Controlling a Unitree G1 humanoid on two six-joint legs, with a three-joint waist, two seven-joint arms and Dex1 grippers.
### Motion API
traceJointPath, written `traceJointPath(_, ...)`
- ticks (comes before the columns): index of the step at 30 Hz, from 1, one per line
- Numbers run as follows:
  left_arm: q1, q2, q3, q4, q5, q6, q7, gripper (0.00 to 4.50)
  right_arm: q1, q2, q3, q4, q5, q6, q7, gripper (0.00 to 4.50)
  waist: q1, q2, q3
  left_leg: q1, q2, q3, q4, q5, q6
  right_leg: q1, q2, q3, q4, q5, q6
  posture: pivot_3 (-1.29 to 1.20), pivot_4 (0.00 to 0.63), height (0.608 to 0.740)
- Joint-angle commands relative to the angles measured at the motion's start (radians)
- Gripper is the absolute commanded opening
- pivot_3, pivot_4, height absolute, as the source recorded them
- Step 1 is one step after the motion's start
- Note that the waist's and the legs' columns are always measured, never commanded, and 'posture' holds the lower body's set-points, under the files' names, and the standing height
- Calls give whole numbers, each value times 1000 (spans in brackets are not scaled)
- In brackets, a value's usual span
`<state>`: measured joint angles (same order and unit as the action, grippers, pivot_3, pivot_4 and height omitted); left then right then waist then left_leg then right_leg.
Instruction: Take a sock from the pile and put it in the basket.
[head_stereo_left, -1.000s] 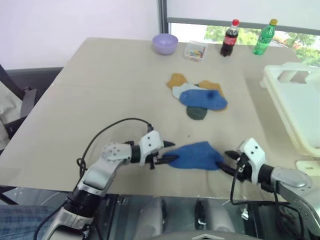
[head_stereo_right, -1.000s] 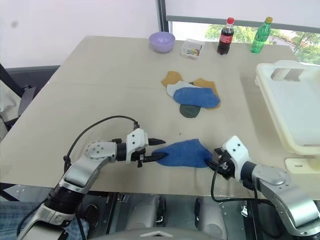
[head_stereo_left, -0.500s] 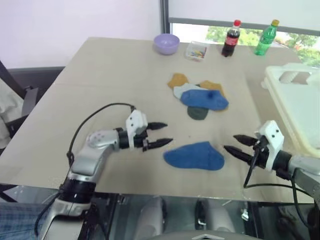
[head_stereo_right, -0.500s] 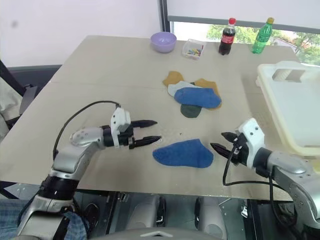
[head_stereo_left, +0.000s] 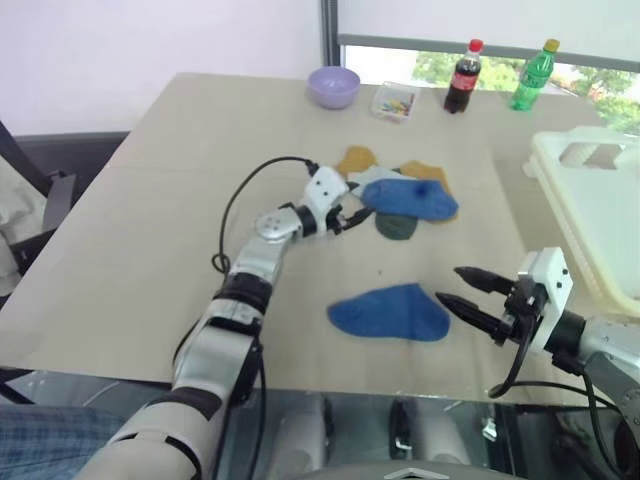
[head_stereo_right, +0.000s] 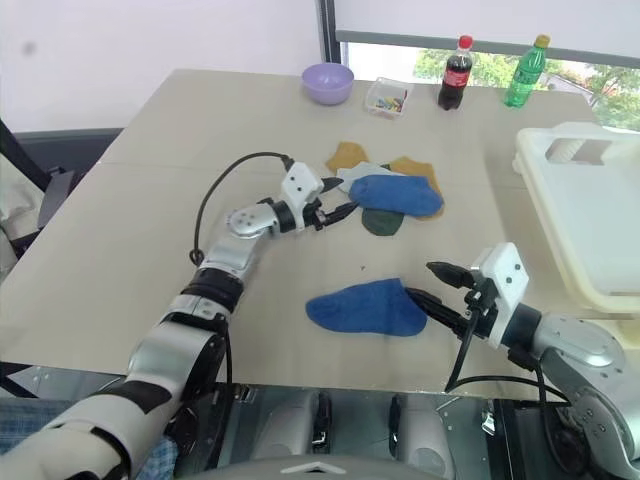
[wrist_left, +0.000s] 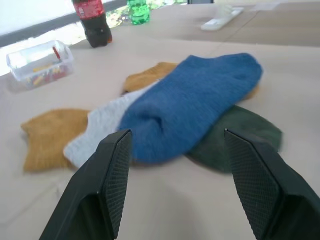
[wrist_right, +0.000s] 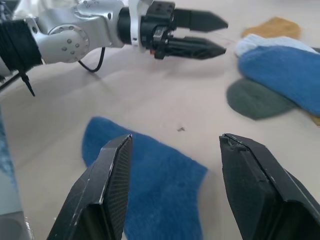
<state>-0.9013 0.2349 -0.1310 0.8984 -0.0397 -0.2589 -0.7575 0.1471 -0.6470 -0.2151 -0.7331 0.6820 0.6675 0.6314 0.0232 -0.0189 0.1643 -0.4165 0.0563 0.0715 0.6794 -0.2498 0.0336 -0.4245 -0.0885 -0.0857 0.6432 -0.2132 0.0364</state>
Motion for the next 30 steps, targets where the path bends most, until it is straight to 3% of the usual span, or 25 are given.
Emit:
traceJointPath(1,-56,-18,6,73,22,-72,12,3139,-26,16,-21,-13,-32,-37,-55,2832,-5,0,0,0,0,0,0,0,0,0,0,0,0,0,0,0,150,736)
traceJointPath(7,-10,10,77,18,-103,-21,-217,3139,-180,45,54,152,-162,0,-189,2832,-13,0,0,0,1,0,0,0,0,0,0,0,1,0,0,0,150,736)
traceJointPath(13,142,135,111,-251,-247,145,-481,3139,-479,201,77,555,-210,43,-306,2832,-30,-1,1,0,1,1,1,0,0,-2,1,2,3,2,-4,0,150,736)
traceJointPath(20,252,204,143,-466,-290,258,-450,3139,-720,309,-28,943,-166,-3,-305,2832,-26,0,2,-1,1,1,2,0,0,-2,1,2,5,3,-4,0,150,736)
traceJointPath(30,323,219,159,-588,-311,308,-391,3139,-782,326,-5,1026,-178,-21,-253,2832,-37,1,2,0,1,2,1,0,0,-3,1,3,6,3,-4,0,150,736)
